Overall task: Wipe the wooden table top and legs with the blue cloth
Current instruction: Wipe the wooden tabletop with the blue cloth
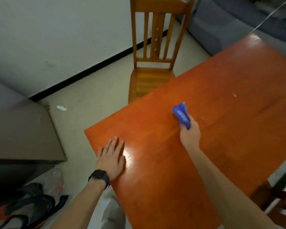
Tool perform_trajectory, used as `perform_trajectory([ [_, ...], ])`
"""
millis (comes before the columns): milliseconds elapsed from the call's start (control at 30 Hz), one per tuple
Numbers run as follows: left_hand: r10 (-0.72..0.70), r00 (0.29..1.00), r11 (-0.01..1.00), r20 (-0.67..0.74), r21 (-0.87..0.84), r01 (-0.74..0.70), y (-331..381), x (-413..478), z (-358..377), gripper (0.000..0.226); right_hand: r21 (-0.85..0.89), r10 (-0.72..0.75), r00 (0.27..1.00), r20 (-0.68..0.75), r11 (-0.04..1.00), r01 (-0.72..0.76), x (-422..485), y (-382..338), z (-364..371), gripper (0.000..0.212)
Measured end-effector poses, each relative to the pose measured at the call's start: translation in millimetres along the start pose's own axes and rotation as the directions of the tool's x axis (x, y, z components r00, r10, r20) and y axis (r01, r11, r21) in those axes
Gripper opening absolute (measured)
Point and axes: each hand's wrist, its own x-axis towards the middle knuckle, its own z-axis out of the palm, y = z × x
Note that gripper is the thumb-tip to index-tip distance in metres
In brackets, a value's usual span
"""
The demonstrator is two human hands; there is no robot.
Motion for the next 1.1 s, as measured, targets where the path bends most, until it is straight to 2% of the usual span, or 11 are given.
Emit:
perform_trajectory([
  [100,-0.012,0.999,0.998,-0.05,0.054,0.015,-30,61,-22,0.063,-0.087,0.209,0.955,-0.211,0.969,-0.232,48,23,6,0.054],
  [200,0.02,0.999,0.994,0.041,0.108,-0.024,-65,112,-34,0.063,-0.187,0.312,0.863,-0.396,0.893,-0.409,77,30,12,0.053],
  [300,0.082,0.993,0.992,0.084,0.093,-0.089,-84,125,-27,0.063,-0.226,0.374,0.818,-0.438,0.834,-0.503,105,14,44,0.055],
  [400,0.105,0.993,0.989,0.049,0.103,-0.11,-89,131,-23,0.063,-0.303,0.313,0.893,-0.323,0.86,-0.411,120,-20,102,0.06],
  [500,0.142,0.988,0.986,0.066,0.076,-0.147,-97,130,-23,0.061,-0.361,0.118,0.992,-0.053,0.923,-0.129,93,-51,159,0.067],
  [633,0.126,0.992,0.971,0.025,-0.206,-0.119,-118,117,-32,0.066,-0.412,0.096,0.944,0.315,0.91,0.044,17,-88,195,0.08],
  [700,0.093,0.996,0.949,-0.013,-0.302,-0.092,-132,104,-35,0.07,-0.39,0.056,0.901,0.431,0.911,0.13,-28,-99,203,0.078],
  [800,0.098,0.995,0.93,-0.037,-0.353,-0.104,-147,85,-35,0.077,-0.362,0.061,0.846,0.53,0.918,0.161,-85,-98,206,0.079],
  [933,0.219,0.975,0.955,-0.036,-0.197,-0.221,-135,51,-30,0.069,-0.381,0.061,0.813,0.58,0.901,0.205,-150,-91,184,0.069],
  [1000,0.321,0.947,0.945,0.03,-0.077,-0.318,-117,27,-20,0.068,-0.405,0.064,0.815,0.576,0.888,0.216,-182,-79,165,0.07],
  [1100,0.431,0.88,0.892,0.2,0.049,-0.448,-92,-13,5,0.07,-0.502,0.154,0.815,0.559,0.845,0.185,-230,-53,123,0.048],
])
